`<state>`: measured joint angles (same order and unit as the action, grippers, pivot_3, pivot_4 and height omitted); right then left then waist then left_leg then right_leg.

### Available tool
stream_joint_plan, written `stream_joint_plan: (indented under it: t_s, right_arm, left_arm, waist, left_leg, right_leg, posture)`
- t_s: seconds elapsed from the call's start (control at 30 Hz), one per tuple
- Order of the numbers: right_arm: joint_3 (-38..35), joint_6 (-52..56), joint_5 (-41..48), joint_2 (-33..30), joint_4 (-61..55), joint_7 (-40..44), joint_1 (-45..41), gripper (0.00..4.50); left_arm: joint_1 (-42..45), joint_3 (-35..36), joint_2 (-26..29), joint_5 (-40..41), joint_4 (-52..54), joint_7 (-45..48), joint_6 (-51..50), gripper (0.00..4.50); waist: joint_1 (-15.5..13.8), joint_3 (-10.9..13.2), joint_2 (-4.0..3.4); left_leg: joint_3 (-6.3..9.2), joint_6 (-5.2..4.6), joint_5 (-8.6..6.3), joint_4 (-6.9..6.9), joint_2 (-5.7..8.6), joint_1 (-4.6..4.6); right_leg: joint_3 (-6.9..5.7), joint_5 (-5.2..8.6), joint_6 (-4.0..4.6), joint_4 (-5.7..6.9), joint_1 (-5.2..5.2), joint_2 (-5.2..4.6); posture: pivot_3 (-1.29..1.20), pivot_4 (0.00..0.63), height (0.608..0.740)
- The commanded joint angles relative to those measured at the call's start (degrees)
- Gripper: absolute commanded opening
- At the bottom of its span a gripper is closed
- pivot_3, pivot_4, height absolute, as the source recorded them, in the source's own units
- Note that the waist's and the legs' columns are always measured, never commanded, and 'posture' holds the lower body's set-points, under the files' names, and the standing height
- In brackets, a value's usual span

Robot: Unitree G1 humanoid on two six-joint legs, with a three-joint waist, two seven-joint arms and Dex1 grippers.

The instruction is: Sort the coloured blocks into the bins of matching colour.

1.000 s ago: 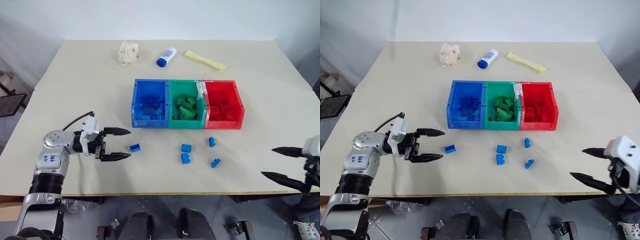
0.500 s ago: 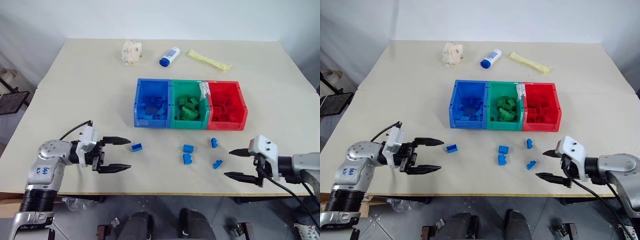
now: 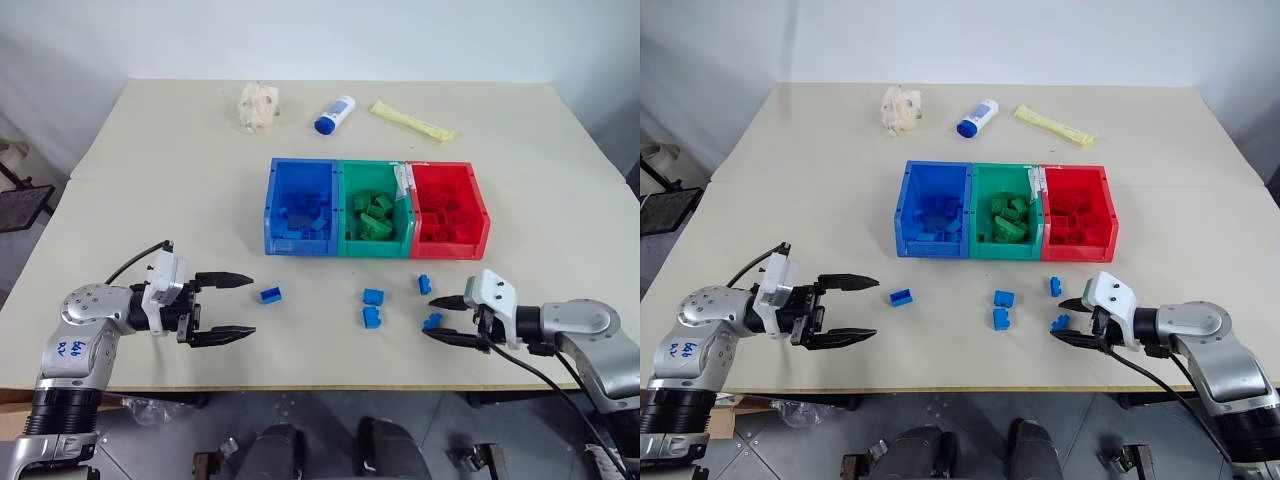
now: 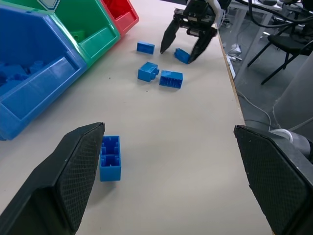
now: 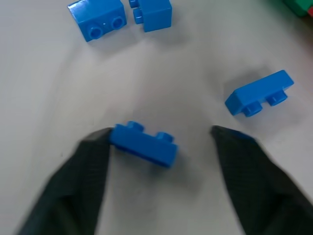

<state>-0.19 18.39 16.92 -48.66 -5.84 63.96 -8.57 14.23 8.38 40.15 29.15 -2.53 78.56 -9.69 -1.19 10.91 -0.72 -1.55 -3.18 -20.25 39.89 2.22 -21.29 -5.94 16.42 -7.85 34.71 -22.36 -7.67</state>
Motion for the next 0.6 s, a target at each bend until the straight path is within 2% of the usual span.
stream_joint_plan:
  t_s: [0.03,0.07,0.1,0.43,0.6]
  right_arm:
    - [1.7,0.0,-0.3,0.7,-0.7,0.3,0.7,1.83]
    - [1.7,0.0,-0.3,0.8,-0.8,0.3,0.6,1.49]
    - [1.5,-0.1,0.0,1.1,-1.2,0.1,0.7,1.35]
    - [-2.2,5.1,4.6,1.9,-7.9,-2.0,-2.4,1.35]
    - [-0.8,8.0,6.2,4.6,-7.8,-4.8,-13.4,1.35]
  left_arm:
    - [-0.3,1.2,0.1,1.3,0.5,0.9,2.0,4.50]
    - [-0.1,1.3,-0.3,1.4,0.1,1.2,2.8,4.50]
    - [-0.1,1.2,-0.5,1.4,-0.3,1.4,3.6,4.50]
    - [3.5,0.6,-3.6,0.6,-8.4,3.3,9.6,4.50]
    - [6.2,-0.5,-5.0,-0.7,-12.6,3.8,12.3,4.50]
  waist:
    - [0.0,0.0,0.00]
    - [0.0,0.0,0.00]
    - [0.0,0.0,0.00]
    - [-0.1,0.0,0.00]
    - [0.0,0.0,0.00]
  left_leg:
    - [0.00,0.00,0.00,0.00,0.00,0.00]
    - [0.00,0.00,0.00,0.00,0.00,0.00]
    - [0.00,0.00,0.00,0.00,0.00,0.00]
    - [-0.08,-0.01,0.00,0.02,0.02,-0.02]
    - [-0.08,0.00,0.00,0.02,0.02,-0.02]
  right_leg:
    - [-0.01,0.00,0.00,0.00,0.00,0.00]
    - [-0.01,0.00,0.00,0.00,0.00,0.00]
    - [-0.01,0.00,0.00,0.00,0.00,0.00]
    - [-0.05,0.00,0.00,0.05,-0.06,0.06]
    - [-0.04,0.00,0.00,0.04,-0.09,0.04]
  posture:
    - [0.00,0.150,0.740]
    - [0.00,0.150,0.740]
    - [0.00,0.150,0.740]
    - [0.00,0.150,0.740]
    - [0.00,0.150,0.740]
